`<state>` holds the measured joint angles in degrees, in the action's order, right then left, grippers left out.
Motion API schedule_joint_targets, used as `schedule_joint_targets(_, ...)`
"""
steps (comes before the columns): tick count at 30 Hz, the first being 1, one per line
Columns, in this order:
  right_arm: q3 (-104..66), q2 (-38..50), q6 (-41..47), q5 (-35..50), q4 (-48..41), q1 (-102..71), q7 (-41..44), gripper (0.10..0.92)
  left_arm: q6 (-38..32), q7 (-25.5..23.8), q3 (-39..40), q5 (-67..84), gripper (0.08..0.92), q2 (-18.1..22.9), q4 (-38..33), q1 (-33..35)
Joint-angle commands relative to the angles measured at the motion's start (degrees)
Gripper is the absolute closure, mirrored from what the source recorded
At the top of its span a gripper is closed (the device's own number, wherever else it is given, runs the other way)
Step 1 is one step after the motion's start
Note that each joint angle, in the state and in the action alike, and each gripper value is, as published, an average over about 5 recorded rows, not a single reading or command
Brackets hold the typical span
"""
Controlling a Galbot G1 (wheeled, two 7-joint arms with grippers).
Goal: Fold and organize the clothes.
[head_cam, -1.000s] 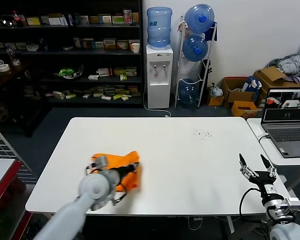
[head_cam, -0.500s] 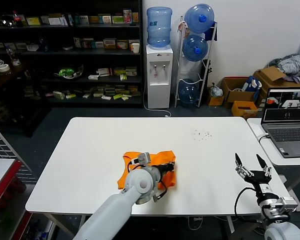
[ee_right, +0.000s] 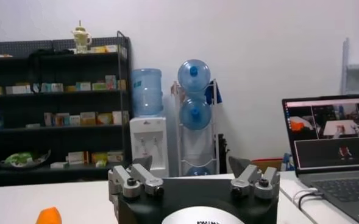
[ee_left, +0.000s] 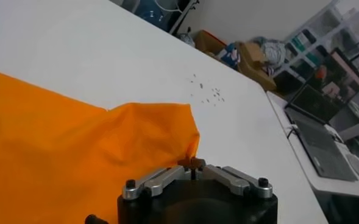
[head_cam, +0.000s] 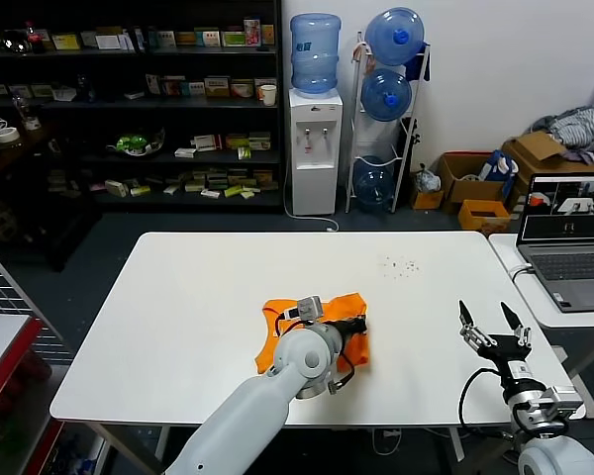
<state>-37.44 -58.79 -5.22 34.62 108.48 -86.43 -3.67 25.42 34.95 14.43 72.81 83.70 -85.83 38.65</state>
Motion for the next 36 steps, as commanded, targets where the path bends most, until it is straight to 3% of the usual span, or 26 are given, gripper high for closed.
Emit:
schedule_joint_targets(1, 0.13, 0.04, 0.02, 0.35, 0.35, 0.05, 0.58, 0.203, -0.06, -0.88, 0.91, -1.41, 0.908, 1.52, 0.28, -0.20)
schedule_joint_targets(7, 0.41, -0.09, 2.00, 0.26, 1.04, -0.06, 2.63, 0.203, -0.83, -8.65, -3.08, -6.44, 0.817, -0.83, -7.93, 3.49)
schedule_joint_targets(11, 0.57, -0.27, 1.97, 0.23, 0.34, 0.38, 3.17, 0.203, -4.84, -20.12, -10.22, -19.54, 0.696, -8.72, -17.91, 10.11)
schedule_joint_targets(16, 0.34, -0.82, 1.16, -0.06, -0.89, 0.51, 4.40, 0.203, -20.31, -34.97, -26.04, -36.85, 0.557, -21.18, -23.34, 27.78)
schedule_joint_targets(19, -0.49, -1.03, 1.49, -0.36, -1.12, -0.11, 6.04, 0.203, -30.00, -40.24, -37.58, -42.82, 0.470, -24.68, -24.15, 41.77)
schedule_joint_targets(22, -1.54, -1.32, 1.25, -0.16, -1.24, -1.02, 7.40, 0.203, -36.21, -43.20, -45.82, -44.00, 0.384, -23.65, -25.71, 53.75)
schedule_joint_targets(25, -2.42, -1.80, 0.24, -0.31, -2.09, -1.19, 7.90, 0.203, -40.42, -44.75, -49.76, -45.49, 0.297, -20.01, -25.96, 59.23)
schedule_joint_targets(30, -4.19, -3.30, -3.28, -4.34, -4.57, -1.69, 9.49, 0.203, -43.03, -47.28, -51.96, -47.94, 0.189, -12.34, -24.92, 58.91)
schedule_joint_targets(36, -6.20, -6.30, -7.73, -8.05, -4.43, -3.75, 11.98, 0.203, -43.02, -49.72, -53.80, -48.10, 0.177, -7.89, -24.27, 56.13)
